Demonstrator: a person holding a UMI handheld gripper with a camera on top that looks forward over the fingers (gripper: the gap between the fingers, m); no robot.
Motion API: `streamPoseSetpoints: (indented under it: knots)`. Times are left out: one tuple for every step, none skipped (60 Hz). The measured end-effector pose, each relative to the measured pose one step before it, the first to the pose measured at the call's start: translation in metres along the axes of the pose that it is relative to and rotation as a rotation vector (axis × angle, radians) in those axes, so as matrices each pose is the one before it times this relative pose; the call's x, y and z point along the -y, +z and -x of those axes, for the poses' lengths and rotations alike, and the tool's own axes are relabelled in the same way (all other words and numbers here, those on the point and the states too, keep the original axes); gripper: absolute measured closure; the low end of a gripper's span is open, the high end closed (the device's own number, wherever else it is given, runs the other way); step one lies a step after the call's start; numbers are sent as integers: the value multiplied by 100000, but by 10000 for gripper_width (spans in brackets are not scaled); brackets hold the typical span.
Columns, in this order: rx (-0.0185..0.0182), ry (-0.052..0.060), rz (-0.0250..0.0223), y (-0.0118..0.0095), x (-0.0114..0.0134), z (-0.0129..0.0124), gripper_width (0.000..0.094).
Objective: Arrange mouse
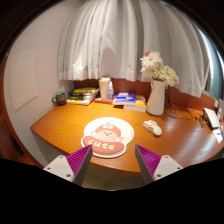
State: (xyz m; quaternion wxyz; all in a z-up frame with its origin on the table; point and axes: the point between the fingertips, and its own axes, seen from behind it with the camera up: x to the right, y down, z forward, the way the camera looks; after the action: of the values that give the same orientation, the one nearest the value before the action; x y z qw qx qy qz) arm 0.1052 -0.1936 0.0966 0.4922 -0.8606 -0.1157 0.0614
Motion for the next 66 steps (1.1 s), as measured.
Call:
streamPoseSetpoints:
  knots:
    - [-1009,366,666,577,-463,-791,73]
    - [-982,355,684,552,-433,-774,74]
    - [-1018,266,667,514,-371,-768,74]
    - [-1100,227,634,526,-326,-764,74]
    - [-1192,241,563,505,-276,-747,73]
    - [-1234,249,493,492,-293,-720,74]
    - [-1162,361,575,517,-265,-714,73]
    - [-1177,393,628,501,-261,-727,73]
    - [-1127,444,626,524,-195,-712,71]
    - [-1032,523,642,516,-161,-659,72]
    - [-928,555,612,564,-145,-640,73]
    - [-781,589,634,562,-90,-632,73]
    - [-757,560,598,576,-85,-595,73]
    - [-801,579,588,577,-24,-593,73]
    - [-785,519,560,570,21,-607,73]
    - [-728,448,489,580,37,-552,75]
    - [-664,339,409,595,112,-523,76]
    - [-629,279,331,606,141,-481,75]
    - [-613,210,252,622,138,-499,75]
    - [-664,181,221,615,164,-468,76]
    - [-659,188,255,590,178,-447,76]
    - [-577,225,304,612,194,-391,76]
    - [-366,246,270,590,185,-317,77]
    - [-5,36,377,672,309,-228,81]
    - [9,417,-160,515,161,-209,86]
    - [43,278,156,586,225,-193,88]
    - [36,260,235,587,238,-180,88]
    - [-26,252,187,591,240,-202,86]
    - [-16,209,81,583,291,-162,86]
    - [23,136,-4,612,314,-124,85]
    - [-14,20,60,601,246,-111,87]
    - [-65,-48,127,604,247,-137,86]
    - [-129,19,202,511,247,-173,84]
    - [-198,153,178,540,255,-193,78]
    - [-266,207,109,478,268,-215,73]
    - [-213,277,139,434,284,-178,68]
    - [124,569,-436,442,385,-114,69]
    - [-190,392,41,426,269,-173,72]
    - [-87,171,349,373,238,-180,71]
    - [60,444,-80,376,322,-110,73]
    - [-246,243,574,418,295,-213,75]
    - [-141,378,346,287,217,-160,71]
    - [593,465,271,263,231,18,67]
    - [-241,473,386,273,160,-221,69]
    - [-94,256,452,276,192,-128,70]
    - [-237,551,195,218,162,-29,72]
    - [-122,234,237,206,162,-156,75]
    - [-359,178,199,189,139,-186,78]
    - [-407,219,18,202,168,-180,82]
    - [-423,231,140,181,158,-157,83]
    - [-275,116,117,180,132,-136,87]
    - [-129,224,163,170,129,-100,91]
    - [353,282,420,395,284,-119,93]
    - [-84,531,265,-58,-66,50,96]
    - [102,561,330,88,30,-9,103]
    - [185,589,326,98,28,21,116]
    - [37,573,274,70,74,-37,129]
    - [-381,237,99,88,86,-133,147]
    - [-445,-66,311,78,-5,-122,169]
    - [-99,-72,132,54,61,-4,186]
    - [200,84,256,71,3,65,209]
    - [-28,74,147,34,38,19,227]
    - [-141,79,118,45,34,-36,243]
    - [40,39,183,17,41,20,259]
    - [159,-112,-54,57,41,57,279]
    - [235,-168,-3,22,14,84,302]
